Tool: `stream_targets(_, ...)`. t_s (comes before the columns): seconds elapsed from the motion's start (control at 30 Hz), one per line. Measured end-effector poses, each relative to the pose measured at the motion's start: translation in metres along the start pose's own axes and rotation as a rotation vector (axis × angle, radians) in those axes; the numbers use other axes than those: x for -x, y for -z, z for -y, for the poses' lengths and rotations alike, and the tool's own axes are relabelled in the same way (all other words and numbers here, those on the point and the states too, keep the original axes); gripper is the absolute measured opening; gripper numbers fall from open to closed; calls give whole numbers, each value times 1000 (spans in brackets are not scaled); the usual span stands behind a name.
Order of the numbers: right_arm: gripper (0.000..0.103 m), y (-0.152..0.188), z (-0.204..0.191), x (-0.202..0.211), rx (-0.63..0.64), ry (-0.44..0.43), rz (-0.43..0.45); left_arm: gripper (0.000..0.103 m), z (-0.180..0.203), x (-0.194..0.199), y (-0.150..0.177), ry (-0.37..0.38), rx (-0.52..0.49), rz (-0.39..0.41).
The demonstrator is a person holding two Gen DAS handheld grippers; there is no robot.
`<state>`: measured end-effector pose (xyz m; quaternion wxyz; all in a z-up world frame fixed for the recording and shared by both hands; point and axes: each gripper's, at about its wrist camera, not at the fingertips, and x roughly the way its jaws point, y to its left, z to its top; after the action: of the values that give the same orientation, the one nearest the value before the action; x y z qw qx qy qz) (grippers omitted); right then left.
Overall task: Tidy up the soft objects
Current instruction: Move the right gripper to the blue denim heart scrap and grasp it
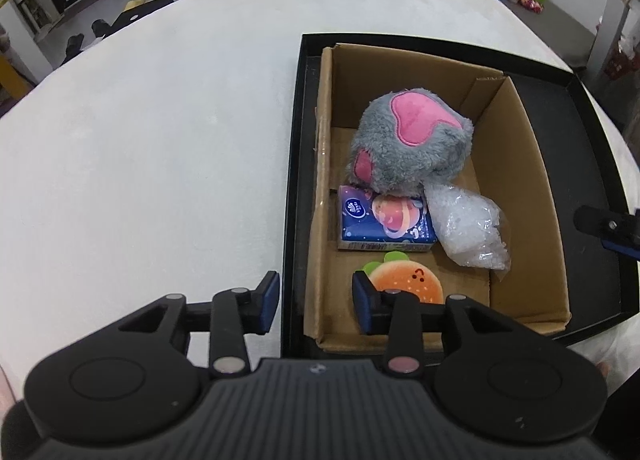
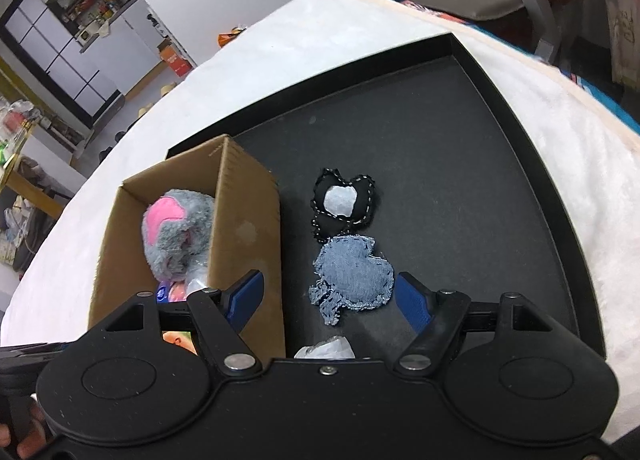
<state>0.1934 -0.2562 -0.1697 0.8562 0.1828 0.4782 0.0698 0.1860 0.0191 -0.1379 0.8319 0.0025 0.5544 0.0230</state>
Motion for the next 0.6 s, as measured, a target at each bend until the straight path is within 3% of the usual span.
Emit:
stream_targets(0.17,71,-1,3,-17,3,22,-12,41,5,-2,-7,-22,-34,-23)
stream_targets(0.6,70,-3,12,-50,10,90,-50,41,2,-25,-10,-78,64,-111)
